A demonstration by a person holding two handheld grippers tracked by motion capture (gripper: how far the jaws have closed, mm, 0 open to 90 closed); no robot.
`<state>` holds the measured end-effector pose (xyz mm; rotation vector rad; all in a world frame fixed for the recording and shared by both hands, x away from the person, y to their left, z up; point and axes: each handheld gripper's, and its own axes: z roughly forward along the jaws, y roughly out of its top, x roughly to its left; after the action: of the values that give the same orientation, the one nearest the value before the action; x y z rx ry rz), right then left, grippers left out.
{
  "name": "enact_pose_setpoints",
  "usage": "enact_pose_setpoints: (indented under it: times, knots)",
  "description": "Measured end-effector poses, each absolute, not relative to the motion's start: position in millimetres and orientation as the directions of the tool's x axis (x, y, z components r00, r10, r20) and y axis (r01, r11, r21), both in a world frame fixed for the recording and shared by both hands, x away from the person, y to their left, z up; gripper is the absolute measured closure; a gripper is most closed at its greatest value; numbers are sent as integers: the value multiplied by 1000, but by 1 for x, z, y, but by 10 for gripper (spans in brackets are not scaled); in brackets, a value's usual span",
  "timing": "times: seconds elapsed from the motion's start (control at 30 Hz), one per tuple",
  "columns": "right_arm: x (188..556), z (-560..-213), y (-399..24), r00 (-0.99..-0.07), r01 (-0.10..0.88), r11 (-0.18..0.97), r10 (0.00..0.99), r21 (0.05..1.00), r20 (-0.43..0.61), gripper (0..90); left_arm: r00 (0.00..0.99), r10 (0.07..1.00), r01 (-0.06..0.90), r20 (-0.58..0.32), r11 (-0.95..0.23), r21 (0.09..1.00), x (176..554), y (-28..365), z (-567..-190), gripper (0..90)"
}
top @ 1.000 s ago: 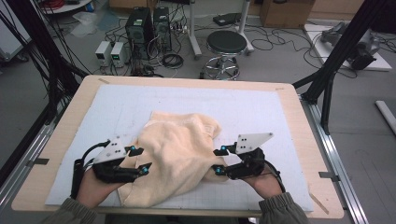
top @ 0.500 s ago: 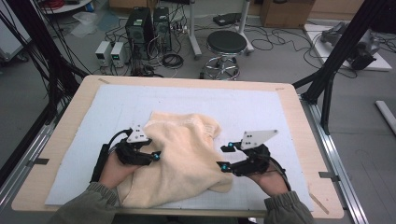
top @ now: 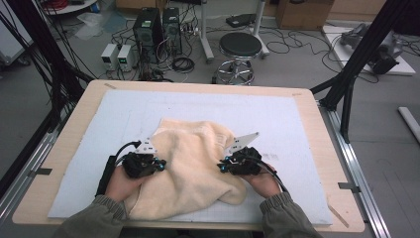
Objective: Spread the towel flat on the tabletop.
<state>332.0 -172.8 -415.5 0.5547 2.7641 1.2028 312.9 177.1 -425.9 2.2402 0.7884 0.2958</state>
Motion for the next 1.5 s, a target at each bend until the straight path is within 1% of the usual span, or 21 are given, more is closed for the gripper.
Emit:
enact_pose_setpoints:
  times: [0.17, 0.37, 0.43, 0.47, 0.53, 0.57, 0.6, 0.63, 0.67, 0.73, 0.83, 0.9, 0.97, 1.07, 1.1, 1.17, 1.2, 1.27, 1.33, 1.47, 1.5]
  knots:
    - [312, -395, -186, -939, 248, 619, 344, 745, 27, 828, 800, 599, 434, -30, -543, 719, 294, 185, -423, 887]
    - [286, -370, -210, -936, 227, 595, 353, 771, 3, 829, 823, 565, 421, -56, -541, 728, 276, 189, -416, 886]
    - [279, -364, -216, -943, 212, 584, 333, 783, 8, 814, 831, 553, 408, -57, -538, 738, 272, 186, -413, 875]
    - [278, -363, -217, -947, 213, 586, 322, 782, 17, 786, 837, 545, 394, -48, -539, 744, 273, 185, -410, 856]
    - [278, -363, -219, -942, 218, 581, 336, 784, 13, 700, 834, 552, 372, -27, -524, 767, 279, 181, -404, 773]
    - [284, -364, -223, -927, 248, 531, 372, 811, 40, 644, 828, 560, 362, -17, -511, 780, 286, 179, -400, 682]
    - [284, -364, -223, -927, 248, 531, 372, 811, 40, 644, 821, 570, 359, -14, -497, 790, 290, 177, -398, 682]
    - [286, -364, -224, -923, 255, 515, 382, 819, 48, 638, 814, 581, 355, -7, -489, 797, 297, 174, -395, 658]
    - [290, -366, -224, -918, 261, 505, 393, 822, 50, 626, 805, 593, 352, 6, -487, 800, 304, 171, -394, 607]
    - [301, -374, -222, -904, 278, 532, 426, 800, 30, 604, 782, 623, 347, 29, -474, 809, 319, 165, -392, 515]
    - [315, -385, -221, -886, 318, 534, 461, 783, 46, 571, 756, 654, 351, 31, -444, 824, 340, 160, -394, 427]
    - [321, -395, -220, -874, 334, 554, 485, 763, 30, 546, 740, 672, 372, 16, -430, 822, 351, 156, -396, 412]
    - [325, -405, -222, -864, 360, 545, 501, 757, 51, 527, 737, 675, 393, 19, -452, 801, 361, 151, -399, 401]
    - [329, -415, -226, -849, 402, 520, 520, 753, 94, 504, 747, 665, 433, -2, -484, 761, 372, 143, -410, 421]
    - [330, -418, -224, -845, 413, 525, 525, 744, 99, 499, 752, 659, 450, -9, -504, 737, 374, 141, -415, 531]
    - [330, -420, -221, -847, 407, 531, 524, 743, 90, 500, 766, 642, 478, -30, -537, 695, 377, 140, -422, 708]
    - [331, -421, -218, -847, 403, 537, 526, 741, 79, 504, 765, 644, 481, -27, -542, 689, 376, 139, -424, 708]
    - [335, -426, -212, -845, 402, 553, 532, 730, 63, 539, 768, 640, 470, 5, -570, 673, 372, 139, -422, 845]
    - [339, -431, -206, -841, 413, 568, 537, 712, 59, 593, 767, 641, 469, 15, -577, 669, 369, 140, -419, 890]
    - [344, -434, -193, -857, 388, 605, 514, 695, 31, 720, 761, 649, 485, 0, -570, 663, 361, 152, -419, 896]
    - [343, -433, -191, -863, 380, 617, 505, 689, 24, 771, 763, 647, 488, -4, -572, 659, 359, 156, -420, 896]
